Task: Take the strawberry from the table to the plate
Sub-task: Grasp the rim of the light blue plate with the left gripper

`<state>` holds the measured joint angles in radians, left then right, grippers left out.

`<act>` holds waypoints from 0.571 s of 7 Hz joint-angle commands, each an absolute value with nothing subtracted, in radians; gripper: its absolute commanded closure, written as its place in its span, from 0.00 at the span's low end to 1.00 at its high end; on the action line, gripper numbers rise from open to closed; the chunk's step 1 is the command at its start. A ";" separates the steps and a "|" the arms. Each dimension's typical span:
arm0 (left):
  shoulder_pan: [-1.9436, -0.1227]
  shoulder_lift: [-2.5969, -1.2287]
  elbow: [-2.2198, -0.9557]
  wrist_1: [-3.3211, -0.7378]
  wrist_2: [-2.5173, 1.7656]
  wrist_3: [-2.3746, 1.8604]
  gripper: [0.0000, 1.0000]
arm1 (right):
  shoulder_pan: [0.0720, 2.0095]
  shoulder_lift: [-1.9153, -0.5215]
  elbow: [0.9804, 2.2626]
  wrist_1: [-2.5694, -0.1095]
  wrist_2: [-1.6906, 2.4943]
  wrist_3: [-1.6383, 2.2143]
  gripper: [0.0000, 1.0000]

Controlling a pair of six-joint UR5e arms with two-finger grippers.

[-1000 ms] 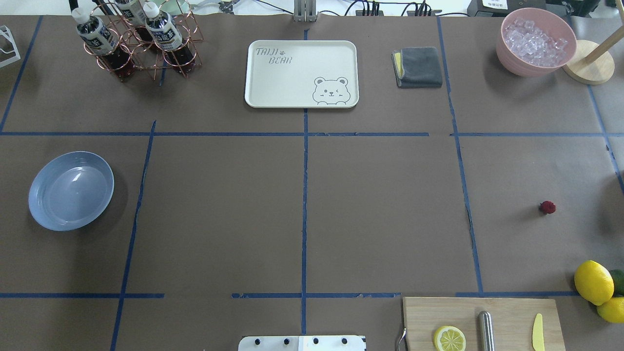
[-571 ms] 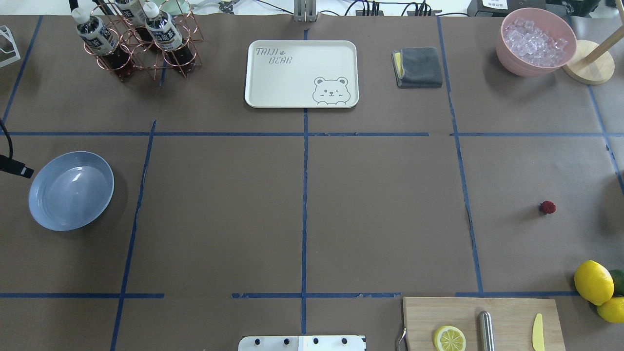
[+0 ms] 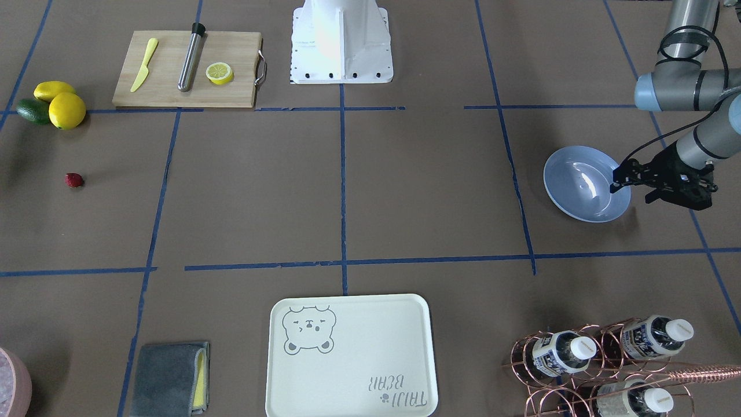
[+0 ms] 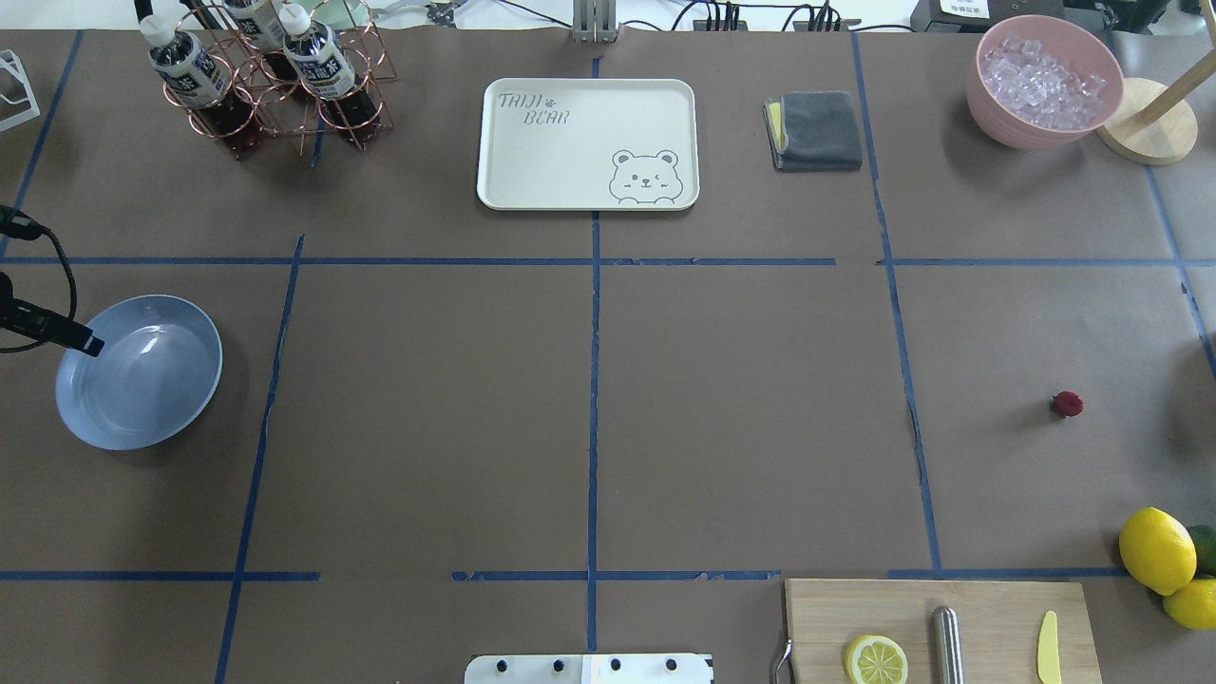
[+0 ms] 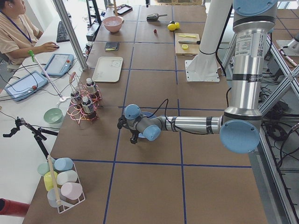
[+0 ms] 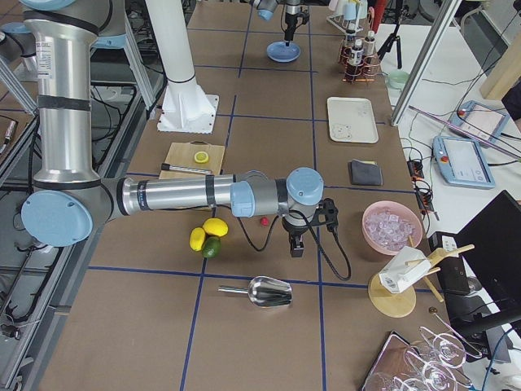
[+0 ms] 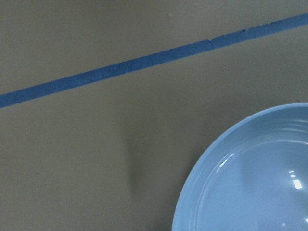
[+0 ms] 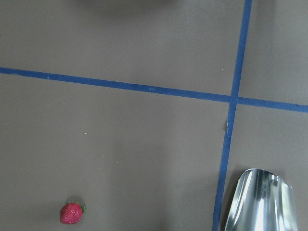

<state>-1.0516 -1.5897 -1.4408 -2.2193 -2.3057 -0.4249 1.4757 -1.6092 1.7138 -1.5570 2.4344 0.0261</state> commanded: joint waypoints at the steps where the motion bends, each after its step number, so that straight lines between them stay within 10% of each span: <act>1: -1.046 -1.592 -1.437 -2.218 -2.307 -0.425 0.40 | 1.476 -1.609 1.713 -1.557 2.434 0.026 0.00; 4: -1.028 -1.592 -1.436 -2.217 -2.306 -0.425 0.41 | 1.476 -1.609 1.715 -1.557 2.434 0.026 0.00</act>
<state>-1.0340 -1.5922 -1.4369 -2.2178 -2.3057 -0.4249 1.4757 -1.6091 1.7136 -1.5570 2.4344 0.0261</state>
